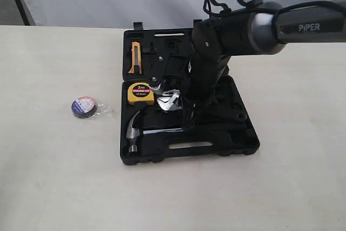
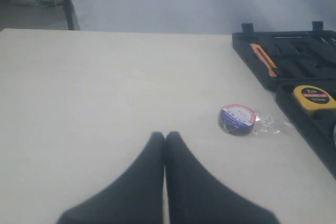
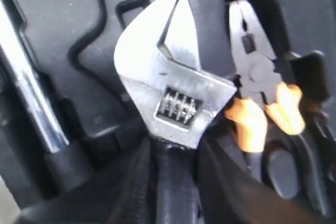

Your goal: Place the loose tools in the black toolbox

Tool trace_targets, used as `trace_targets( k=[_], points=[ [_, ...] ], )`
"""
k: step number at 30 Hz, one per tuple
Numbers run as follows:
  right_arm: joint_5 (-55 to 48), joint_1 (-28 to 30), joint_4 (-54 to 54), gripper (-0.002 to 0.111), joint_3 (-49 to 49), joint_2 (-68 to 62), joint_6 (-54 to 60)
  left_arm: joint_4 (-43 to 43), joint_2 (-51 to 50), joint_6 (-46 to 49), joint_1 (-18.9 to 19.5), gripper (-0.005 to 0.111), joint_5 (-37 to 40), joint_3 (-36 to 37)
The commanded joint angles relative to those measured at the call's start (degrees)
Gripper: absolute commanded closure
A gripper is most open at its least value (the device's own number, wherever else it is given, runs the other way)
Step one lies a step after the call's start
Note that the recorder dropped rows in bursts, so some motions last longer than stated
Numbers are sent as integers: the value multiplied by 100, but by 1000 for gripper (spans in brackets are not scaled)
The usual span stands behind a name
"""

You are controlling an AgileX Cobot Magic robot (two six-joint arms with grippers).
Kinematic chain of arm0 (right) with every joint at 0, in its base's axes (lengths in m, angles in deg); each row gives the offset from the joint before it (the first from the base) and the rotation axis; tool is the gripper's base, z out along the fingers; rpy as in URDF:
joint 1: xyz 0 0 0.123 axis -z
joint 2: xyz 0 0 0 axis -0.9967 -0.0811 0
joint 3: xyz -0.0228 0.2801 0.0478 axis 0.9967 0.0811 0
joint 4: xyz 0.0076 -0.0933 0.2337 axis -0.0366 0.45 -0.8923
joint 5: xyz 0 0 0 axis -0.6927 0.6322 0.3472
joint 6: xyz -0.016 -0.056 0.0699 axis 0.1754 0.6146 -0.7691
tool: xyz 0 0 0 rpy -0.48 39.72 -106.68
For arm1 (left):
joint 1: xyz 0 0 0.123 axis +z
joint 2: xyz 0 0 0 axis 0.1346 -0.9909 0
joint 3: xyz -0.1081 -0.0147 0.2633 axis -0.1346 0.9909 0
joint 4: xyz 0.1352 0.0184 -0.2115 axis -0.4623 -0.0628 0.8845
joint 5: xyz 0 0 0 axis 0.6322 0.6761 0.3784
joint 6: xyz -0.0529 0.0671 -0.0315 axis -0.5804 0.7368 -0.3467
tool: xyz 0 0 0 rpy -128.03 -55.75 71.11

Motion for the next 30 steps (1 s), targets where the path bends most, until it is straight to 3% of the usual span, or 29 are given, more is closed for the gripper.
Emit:
trace_targets(
  k=[1,4,11,19,30],
  points=[
    [96,9,18,52,-52,43,-94,78,46,-59,19,105,-97,53],
    [87,9,-69,43,-139,160,-476,78,46,-59,19,105,-97,53],
    [-1126,158,-723,43,-1225,304,-918,78,46,-59,19,105,-97,53],
    [-2703,706,-1699,43,-2142,-455,-267,78,46,-59,19,105,-97,53],
    [-2758,892,-2217,43,-2184,-990,375,78,46,-59,19,105,-97,53]
  ],
)
